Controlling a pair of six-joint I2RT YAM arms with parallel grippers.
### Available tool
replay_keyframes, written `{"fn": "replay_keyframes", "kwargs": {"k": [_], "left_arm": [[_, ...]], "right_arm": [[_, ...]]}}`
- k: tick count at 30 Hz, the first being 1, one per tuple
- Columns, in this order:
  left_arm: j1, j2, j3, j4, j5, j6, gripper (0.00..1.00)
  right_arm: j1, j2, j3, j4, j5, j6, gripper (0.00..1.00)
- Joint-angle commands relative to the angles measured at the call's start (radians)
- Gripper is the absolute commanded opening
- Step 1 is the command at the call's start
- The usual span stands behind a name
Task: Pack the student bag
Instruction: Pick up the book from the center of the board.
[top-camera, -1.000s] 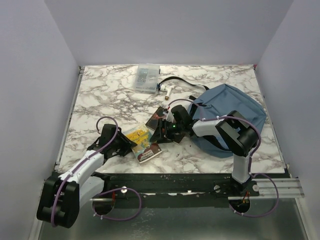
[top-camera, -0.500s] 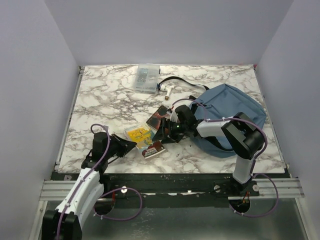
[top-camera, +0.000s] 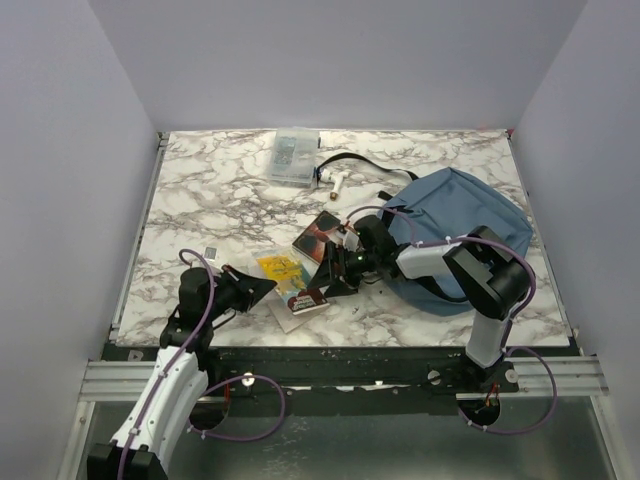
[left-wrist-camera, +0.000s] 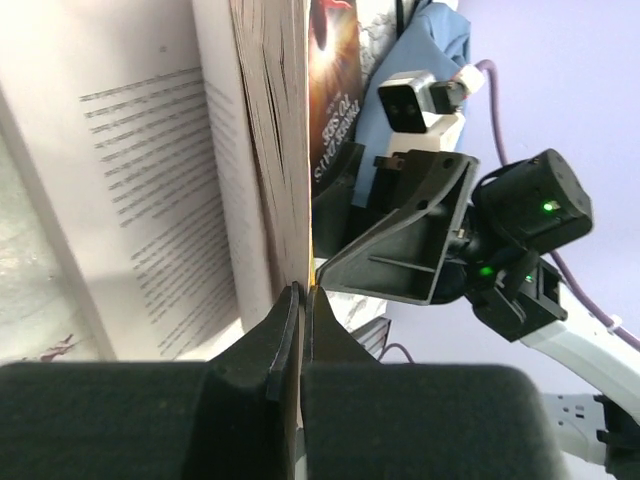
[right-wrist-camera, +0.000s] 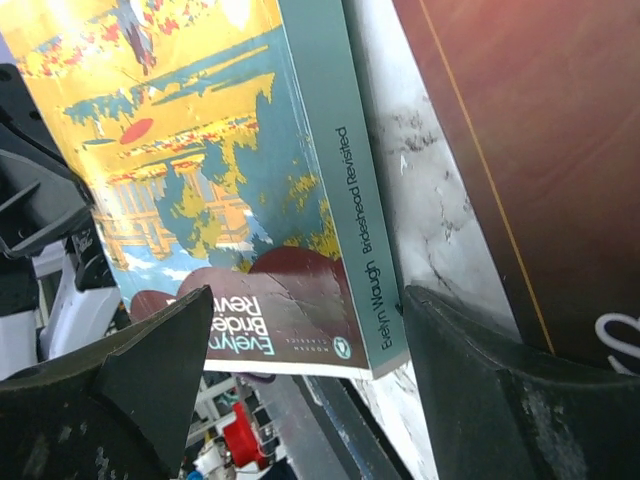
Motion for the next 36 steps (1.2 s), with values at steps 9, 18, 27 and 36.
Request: {"fn": "replay_keyframes", "kwargs": {"k": [9,18,27,36], "left_arm": [[0.008,-0.039,0.060,0.033,0.078,-0.035,0.00],[0.006,0.075,0.088,-0.251,-0.063,0.073,0.46],[0.006,0.137,0.117,-0.408,-0.236,0.069,0.98],[-0.015,0.382,0.059,-0.078,-0.108,0.083,0.86]], "right_arm": [[-0.001,-0.027,-0.072,0.005,-0.007,0.061,0.82],[0.000,-0.005,-0.051,0.040,0.008,0.076,0.81],[0.000,0.033,-0.038,0.020,0.024,0.046,0.81],[0.034,0.027,0.006,-0.098,0.131,-0.013,0.80]]}}
